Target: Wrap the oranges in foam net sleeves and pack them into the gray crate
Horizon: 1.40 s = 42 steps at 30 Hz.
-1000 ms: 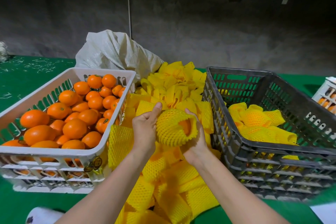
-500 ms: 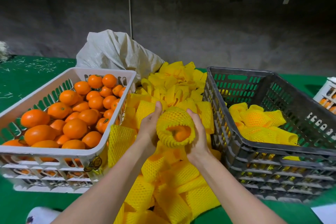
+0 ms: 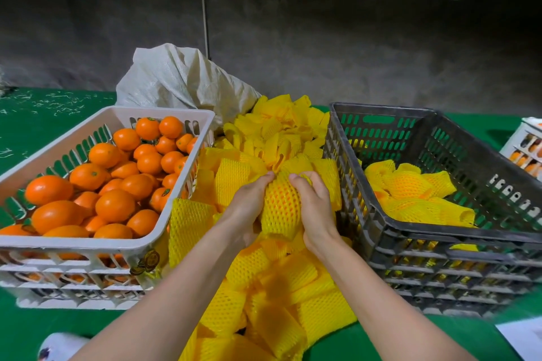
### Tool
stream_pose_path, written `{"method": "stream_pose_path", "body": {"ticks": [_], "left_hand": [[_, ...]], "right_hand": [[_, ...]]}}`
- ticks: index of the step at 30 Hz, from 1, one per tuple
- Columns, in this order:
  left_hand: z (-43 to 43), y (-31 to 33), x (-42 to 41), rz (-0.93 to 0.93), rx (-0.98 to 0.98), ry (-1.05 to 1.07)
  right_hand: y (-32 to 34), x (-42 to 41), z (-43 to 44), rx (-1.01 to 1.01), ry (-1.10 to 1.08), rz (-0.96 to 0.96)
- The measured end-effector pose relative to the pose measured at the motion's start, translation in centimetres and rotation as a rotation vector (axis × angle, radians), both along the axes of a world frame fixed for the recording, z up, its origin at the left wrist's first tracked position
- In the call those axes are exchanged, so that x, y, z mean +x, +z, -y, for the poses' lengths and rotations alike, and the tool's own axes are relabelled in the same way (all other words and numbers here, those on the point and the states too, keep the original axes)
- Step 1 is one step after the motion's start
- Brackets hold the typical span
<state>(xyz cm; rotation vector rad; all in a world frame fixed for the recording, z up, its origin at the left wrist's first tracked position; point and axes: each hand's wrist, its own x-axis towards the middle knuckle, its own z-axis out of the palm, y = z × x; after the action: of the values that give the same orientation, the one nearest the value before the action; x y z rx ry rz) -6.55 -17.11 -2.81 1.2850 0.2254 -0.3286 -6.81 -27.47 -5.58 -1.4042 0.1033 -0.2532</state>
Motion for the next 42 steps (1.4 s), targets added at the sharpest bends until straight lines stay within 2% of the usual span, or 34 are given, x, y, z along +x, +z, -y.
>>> {"method": "stream_pose_path", "body": {"ticks": [4,8,12,15,19,22,25,28,30,32,34,37,39,42], "left_hand": [[0.2,0.4,0.3,0.048,0.019,0.102],[0.2,0.9,0.6,0.079,-0.087,0.186],[0.3,1.4,0.7,0.252,-0.013,0.24],[1.3,1.8,0.4,0.346,0.037,0.191],[4.3,2.9,0.5,0.421,0.125,0.007],[7.5,3.0,1.0,0.547,0.176,0.003],[10.6,2.0,1.7,0.764,0.397,-0.035],[14.1,1.2,3.7,0.992,0.696,-0.161],[16.9,1.4,5.3,1.065,0.945,-0.322],[19.4,1.6,6.7,1.067,1.262,-0.491],[20.8,1.2,7.6,0.981,1.449,-0.62],[21.1,0.1,8.5,0.919,1.478,-0.64],[20.8,-0.3,8.8,0.905,1.36,-0.539],[20.5,-0.3,9.0,0.895,1.23,-0.47]], "right_hand": [[-0.2,-1.1,0.0,-0.109,0.019,0.032],[0.7,-2.2,-0.4,-0.292,0.122,0.257],[1.5,-2.0,0.3,-0.354,0.225,0.319],[2.5,-1.7,1.9,-0.337,0.24,0.335],[4.1,-1.3,5.7,-0.352,0.146,0.349],[5.1,-0.6,9.6,-0.362,0.023,0.316],[5.5,0.8,14.7,-0.274,-0.128,0.217],[5.3,2.3,19.9,-0.247,-0.217,0.074],[5.0,3.8,22.6,-0.291,-0.236,-0.004],[4.6,6.1,24.5,-0.394,-0.259,-0.087],[4.3,9.0,25.7,-0.572,-0.279,-0.147],[3.7,13.5,26.1,-0.845,-0.212,-0.241],[2.7,16.0,25.8,-0.99,-0.186,-0.29],[0.2,18.4,25.6,-1.082,-0.189,-0.29]]}}
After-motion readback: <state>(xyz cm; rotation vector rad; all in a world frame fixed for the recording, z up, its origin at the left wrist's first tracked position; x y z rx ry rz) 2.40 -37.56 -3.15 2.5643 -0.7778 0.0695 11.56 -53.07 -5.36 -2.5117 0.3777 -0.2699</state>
